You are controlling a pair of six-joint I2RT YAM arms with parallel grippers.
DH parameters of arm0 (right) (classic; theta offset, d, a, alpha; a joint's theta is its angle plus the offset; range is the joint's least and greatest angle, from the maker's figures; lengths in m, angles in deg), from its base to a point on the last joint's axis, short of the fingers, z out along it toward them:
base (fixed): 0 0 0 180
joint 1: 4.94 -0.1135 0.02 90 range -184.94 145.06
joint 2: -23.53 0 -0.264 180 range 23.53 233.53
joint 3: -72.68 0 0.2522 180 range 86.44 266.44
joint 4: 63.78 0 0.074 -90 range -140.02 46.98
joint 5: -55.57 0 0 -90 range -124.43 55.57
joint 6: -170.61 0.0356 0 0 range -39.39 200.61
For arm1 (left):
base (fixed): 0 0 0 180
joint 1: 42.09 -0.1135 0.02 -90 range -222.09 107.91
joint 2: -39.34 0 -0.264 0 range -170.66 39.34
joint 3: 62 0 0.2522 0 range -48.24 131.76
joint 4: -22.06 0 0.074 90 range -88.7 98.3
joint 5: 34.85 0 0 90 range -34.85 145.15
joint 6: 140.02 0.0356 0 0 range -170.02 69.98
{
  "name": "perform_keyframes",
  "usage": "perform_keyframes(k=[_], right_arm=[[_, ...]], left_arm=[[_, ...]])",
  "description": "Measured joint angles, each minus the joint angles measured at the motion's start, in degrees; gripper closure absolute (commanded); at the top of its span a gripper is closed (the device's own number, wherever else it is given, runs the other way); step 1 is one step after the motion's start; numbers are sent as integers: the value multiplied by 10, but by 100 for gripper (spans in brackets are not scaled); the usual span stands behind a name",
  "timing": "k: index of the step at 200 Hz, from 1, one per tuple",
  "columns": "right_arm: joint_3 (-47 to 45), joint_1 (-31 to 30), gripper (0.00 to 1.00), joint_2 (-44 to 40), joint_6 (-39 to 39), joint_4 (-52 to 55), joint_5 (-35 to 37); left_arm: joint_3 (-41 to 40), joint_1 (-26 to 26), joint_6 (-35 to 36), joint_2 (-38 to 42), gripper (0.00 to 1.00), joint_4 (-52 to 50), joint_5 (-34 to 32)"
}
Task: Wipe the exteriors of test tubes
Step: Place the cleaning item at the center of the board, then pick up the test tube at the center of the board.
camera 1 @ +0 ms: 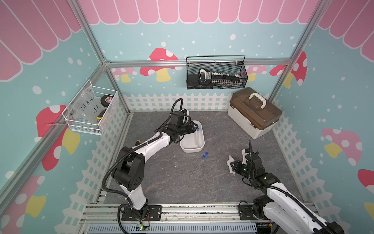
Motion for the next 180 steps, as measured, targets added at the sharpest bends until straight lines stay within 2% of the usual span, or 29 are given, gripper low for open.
perform_keyframes(k=[15,49,102,134,180], right_arm=[[-7,0,80,20,0,-8,-2],[-10,0,69,53,-8,-10,-3],[45,-5,63,45,-23,37,0],[101,-9,63,35,-29,57,0],[133,-27,63,31,-30,69,-4]], left_arm=[[-31,5,8,50,67,-1,-3],[-130,40,23,151,67,-12,-18],[-290,77,22,257,66,-31,-50],[-358,102,11,284,66,-29,-58],[-405,154,10,268,63,-17,-71]])
